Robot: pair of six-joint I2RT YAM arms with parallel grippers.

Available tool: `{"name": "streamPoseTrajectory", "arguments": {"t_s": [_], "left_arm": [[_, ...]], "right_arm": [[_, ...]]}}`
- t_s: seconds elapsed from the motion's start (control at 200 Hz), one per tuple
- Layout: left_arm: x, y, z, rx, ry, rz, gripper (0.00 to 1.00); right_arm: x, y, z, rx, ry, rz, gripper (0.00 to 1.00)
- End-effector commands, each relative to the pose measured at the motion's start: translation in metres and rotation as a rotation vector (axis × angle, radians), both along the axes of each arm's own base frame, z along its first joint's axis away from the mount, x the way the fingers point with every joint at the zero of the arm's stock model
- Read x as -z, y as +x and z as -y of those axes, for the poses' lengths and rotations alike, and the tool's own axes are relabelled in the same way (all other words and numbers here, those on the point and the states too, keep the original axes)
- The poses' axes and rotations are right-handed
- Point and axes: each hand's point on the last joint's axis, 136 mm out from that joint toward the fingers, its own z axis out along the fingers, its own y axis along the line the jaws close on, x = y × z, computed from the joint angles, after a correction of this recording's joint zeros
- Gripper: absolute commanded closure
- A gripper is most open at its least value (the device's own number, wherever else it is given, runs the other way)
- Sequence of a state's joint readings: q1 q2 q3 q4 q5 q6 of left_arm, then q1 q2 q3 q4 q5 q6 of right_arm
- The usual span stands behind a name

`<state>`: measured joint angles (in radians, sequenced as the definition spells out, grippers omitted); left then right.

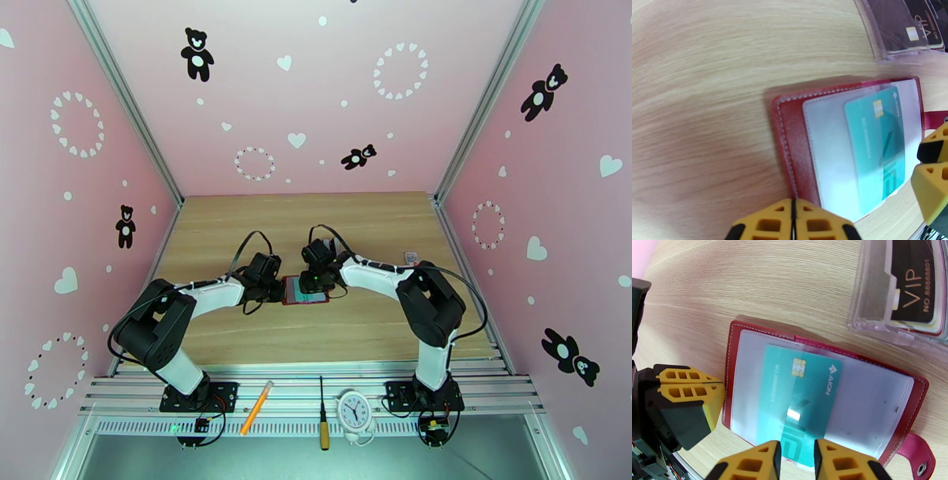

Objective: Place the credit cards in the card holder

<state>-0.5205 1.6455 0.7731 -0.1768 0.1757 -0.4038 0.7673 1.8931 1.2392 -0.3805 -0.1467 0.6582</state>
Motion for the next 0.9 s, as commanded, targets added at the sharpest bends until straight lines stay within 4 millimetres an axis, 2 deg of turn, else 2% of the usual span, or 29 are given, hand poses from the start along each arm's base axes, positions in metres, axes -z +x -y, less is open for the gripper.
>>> {"name": "streamPoseTrajectory", "arguments": {"t_s": [0.0,0.355,0.581,0.896], "left_arm": [[0.013,-0.009,-0.003,0.016,0.016,-0.036,0.90],[0.016,-0.010,-0.003,0.015,0.016,-0.041,0.89],[0.016,-0.010,-0.002,0.018,0.011,-0.043,0.90],[0.017,-0.010,0.001,0.023,-0.002,-0.053,0.89]], "right_arm": [[0.013,-0.001,0.006,-0.003,-0.047,-0.022,0.71],[0.019,0.001,0.009,0.003,-0.071,-0.025,0.68],[0.022,-0.002,-0.001,-0.013,-0.042,-0.046,0.68],[0.015,-0.002,-0.012,-0.026,-0.016,-0.045,0.68]]}}
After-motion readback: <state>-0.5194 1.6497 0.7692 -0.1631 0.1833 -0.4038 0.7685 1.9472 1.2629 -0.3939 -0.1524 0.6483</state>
